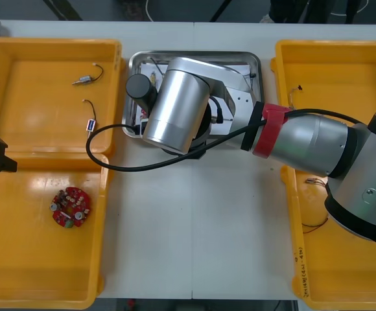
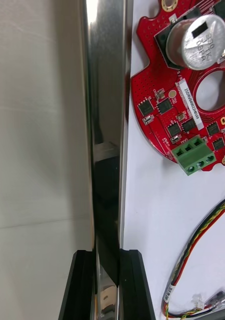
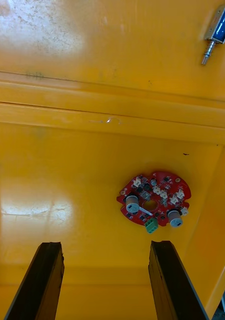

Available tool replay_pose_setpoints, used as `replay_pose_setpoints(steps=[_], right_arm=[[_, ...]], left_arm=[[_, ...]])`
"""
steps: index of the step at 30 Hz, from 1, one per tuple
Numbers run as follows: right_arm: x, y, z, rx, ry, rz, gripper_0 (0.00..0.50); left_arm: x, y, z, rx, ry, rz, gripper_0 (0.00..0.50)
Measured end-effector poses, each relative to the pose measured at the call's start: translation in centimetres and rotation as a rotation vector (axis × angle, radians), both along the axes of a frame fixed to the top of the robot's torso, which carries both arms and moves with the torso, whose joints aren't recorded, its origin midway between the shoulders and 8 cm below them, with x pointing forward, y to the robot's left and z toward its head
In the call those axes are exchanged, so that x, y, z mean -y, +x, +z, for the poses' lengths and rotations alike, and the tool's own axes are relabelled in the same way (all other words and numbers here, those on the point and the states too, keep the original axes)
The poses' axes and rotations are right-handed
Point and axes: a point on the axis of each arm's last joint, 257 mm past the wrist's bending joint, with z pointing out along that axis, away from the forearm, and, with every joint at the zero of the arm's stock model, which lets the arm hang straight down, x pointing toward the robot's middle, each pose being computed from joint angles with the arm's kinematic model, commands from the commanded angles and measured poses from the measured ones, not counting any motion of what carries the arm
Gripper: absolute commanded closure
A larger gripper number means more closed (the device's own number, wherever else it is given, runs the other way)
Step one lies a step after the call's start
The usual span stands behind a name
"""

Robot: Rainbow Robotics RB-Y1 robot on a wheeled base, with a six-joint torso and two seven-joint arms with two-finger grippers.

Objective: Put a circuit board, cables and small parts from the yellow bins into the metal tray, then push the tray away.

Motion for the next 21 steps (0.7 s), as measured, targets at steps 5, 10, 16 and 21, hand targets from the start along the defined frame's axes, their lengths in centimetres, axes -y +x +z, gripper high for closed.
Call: replay_pose_setpoints(steps=[5,10,16,21], right_arm=[[0.1,0.9,0.1,0.011,0.012,-0.008,0.5],[0.2,1.7,0.3,0.022,0.02,-0.017,0.5],[0.2,2.8,0.6,0.037,0.039,-0.02,0.5],[0.3,3.5,0.8,0.037,0.051,-0.03,0.5]], left_arm=[[0.0,0.0,0.0,0.0,0.0,0.0,0.0],[0.0,0.0,0.0,0.0,0.0,0.0,0.0],[0.0,0.0,0.0,0.0,0.0,0.0,0.0],[0.0,0.0,0.0,0.0,0.0,0.0,0.0]])
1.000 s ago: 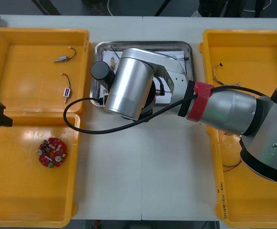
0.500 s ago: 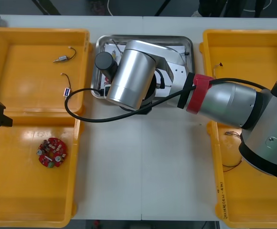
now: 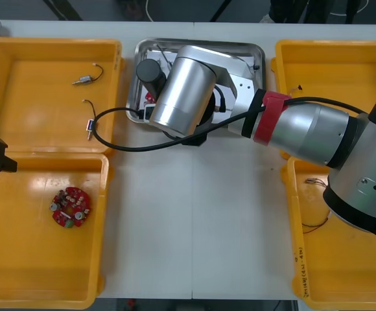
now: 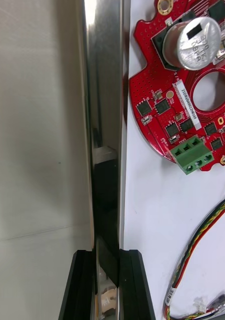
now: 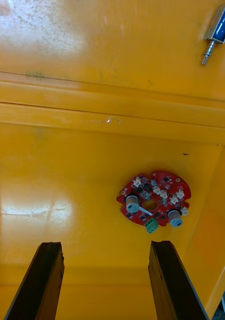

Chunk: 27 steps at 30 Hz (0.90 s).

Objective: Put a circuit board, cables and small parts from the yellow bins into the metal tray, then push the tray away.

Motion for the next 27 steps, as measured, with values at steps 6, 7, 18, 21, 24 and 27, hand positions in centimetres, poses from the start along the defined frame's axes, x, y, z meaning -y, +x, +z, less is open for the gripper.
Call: replay_pose_setpoints(steps=[6,7,18,21,24,27], right_arm=[[0.3,0.9,0.4,0.011,-0.022,0.027,0.5],[0.3,1.0,0.4,0.011,-0.027,0.032,0.5],[0.2,2.3,1.4,0.038,-0.014,0.036,0.5],[0.2,2.6,1.6,0.042,-0.024,0.053,0.5],[0.3,2.9,1.7,0.044,-0.027,0.05,0.5],[0.2,3.2,1.8,0.046,-0.019,0.047,0.5]], left_arm=[[0.0,0.0,0.0,0.0,0.0,0.0,0.0],[0.0,0.0,0.0,0.0,0.0,0.0,0.0],[0.0,0.0,0.0,0.0,0.0,0.0,0.0],[0.0,0.0,0.0,0.0,0.0,0.0,0.0],[0.0,0.0,0.0,0.0,0.0,0.0,0.0],[0.0,0.0,0.0,0.0,0.0,0.0,0.0]])
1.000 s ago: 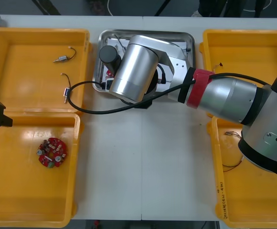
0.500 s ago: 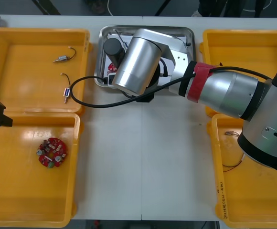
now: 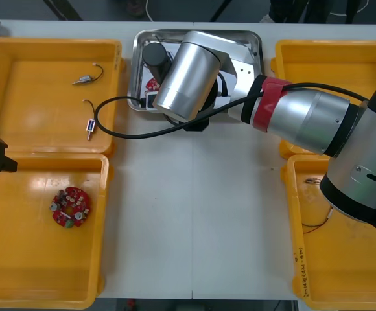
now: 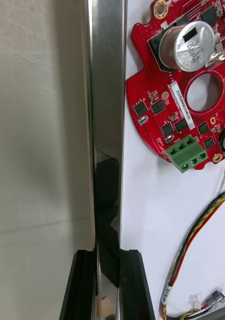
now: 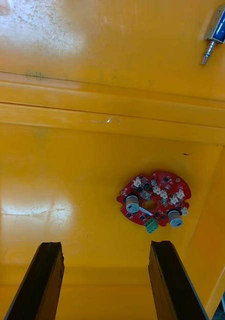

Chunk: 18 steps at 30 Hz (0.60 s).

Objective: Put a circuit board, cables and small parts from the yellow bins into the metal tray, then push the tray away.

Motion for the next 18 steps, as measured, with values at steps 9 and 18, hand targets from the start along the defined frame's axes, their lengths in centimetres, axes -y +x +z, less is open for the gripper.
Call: replay_pose_setpoints(steps=[9,18], right_arm=[[-0.1,0.9,0.2,0.013,0.009,0.006,0.5],[0.2,1.4,0.2,0.019,0.01,0.005,0.023]], left_arm=[[0.0,0.0,0.0,0.0,0.0,0.0,0.0],[0.0,0.0,0.0,0.0,0.0,0.0,0.0]])
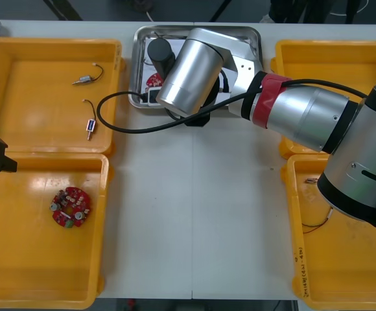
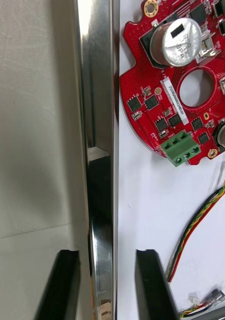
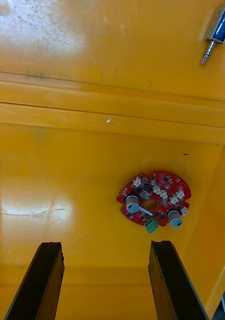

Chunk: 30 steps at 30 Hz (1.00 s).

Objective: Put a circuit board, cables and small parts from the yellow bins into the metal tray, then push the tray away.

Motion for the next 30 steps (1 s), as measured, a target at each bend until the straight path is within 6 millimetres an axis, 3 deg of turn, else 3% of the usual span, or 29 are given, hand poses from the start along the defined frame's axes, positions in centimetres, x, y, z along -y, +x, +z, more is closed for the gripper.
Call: replay_pose_setpoints(steps=[10,14,24,30], right_arm=[[0.3,-0.1,0.2,-0.004,-0.009,-0.012,0.0],[1.2,-1.1,0.2,-0.052,-0.018,-0.055,0.0],[0.2,-6.3,3.6,-0.163,0.02,-0.089,0.0],[0.8,-10.2,5.7,-0.162,0.001,-0.072,0.0]], left_arm=[[0.0,0.0,0.0,0.0,0.0,0.0,0.0],[0.0,0.0,0.0,0.0,0.0,0.0,0.0],[0.0,0.0,0.0,0.0,0.0,0.0,0.0],[0.0,0.0,0.0,0.0,0.0,0.0,0.0]])
